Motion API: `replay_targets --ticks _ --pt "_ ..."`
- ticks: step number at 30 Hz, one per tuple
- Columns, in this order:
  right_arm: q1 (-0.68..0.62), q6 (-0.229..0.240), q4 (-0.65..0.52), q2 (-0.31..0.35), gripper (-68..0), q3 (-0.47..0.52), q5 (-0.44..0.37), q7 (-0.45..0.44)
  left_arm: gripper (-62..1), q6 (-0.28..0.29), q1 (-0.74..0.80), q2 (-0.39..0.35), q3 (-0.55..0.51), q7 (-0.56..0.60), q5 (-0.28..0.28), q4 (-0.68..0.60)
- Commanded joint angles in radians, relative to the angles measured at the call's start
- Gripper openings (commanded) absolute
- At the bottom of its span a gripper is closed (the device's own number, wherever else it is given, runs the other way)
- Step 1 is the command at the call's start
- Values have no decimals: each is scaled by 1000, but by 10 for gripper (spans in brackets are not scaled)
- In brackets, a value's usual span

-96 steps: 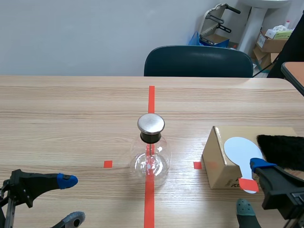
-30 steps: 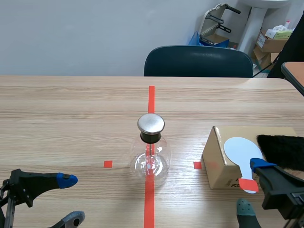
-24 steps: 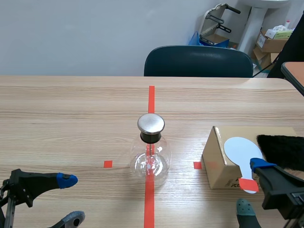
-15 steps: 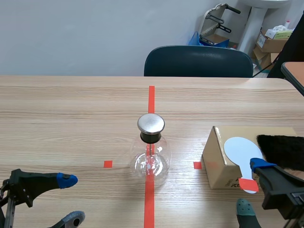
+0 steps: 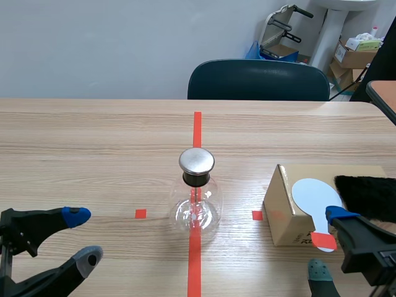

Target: Do the electroscope experiment

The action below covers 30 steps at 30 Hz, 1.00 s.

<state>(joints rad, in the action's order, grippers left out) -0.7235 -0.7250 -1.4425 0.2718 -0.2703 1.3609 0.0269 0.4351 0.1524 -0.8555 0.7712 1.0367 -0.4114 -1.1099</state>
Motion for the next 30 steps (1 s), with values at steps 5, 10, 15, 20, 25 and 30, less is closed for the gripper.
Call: replay_targets --ticks 5,10,15,20,25,30 --pt "11 -58 -16 5 4 2 -3 11 -151 2 0 10 -51 -38 -54 -10" --pt "-2 -58 -16 5 4 1 -35 0 -126 2 0 9 -107 -105 -56 -10" --pt "-90 -58 -21 19 4 1 -143 -83 -126 6 31 -2 -190 -118 -57 -10" --pt "-196 -58 -112 70 4 1 -369 -199 -126 10 93 -2 -296 -117 -57 -10" --pt "-273 -58 -278 151 4 -21 -619 -325 -126 10 168 8 -411 -110 -69 -11" --pt "-288 -54 -459 287 4 -60 -860 -328 -126 24 222 49 -544 -110 -68 -13"
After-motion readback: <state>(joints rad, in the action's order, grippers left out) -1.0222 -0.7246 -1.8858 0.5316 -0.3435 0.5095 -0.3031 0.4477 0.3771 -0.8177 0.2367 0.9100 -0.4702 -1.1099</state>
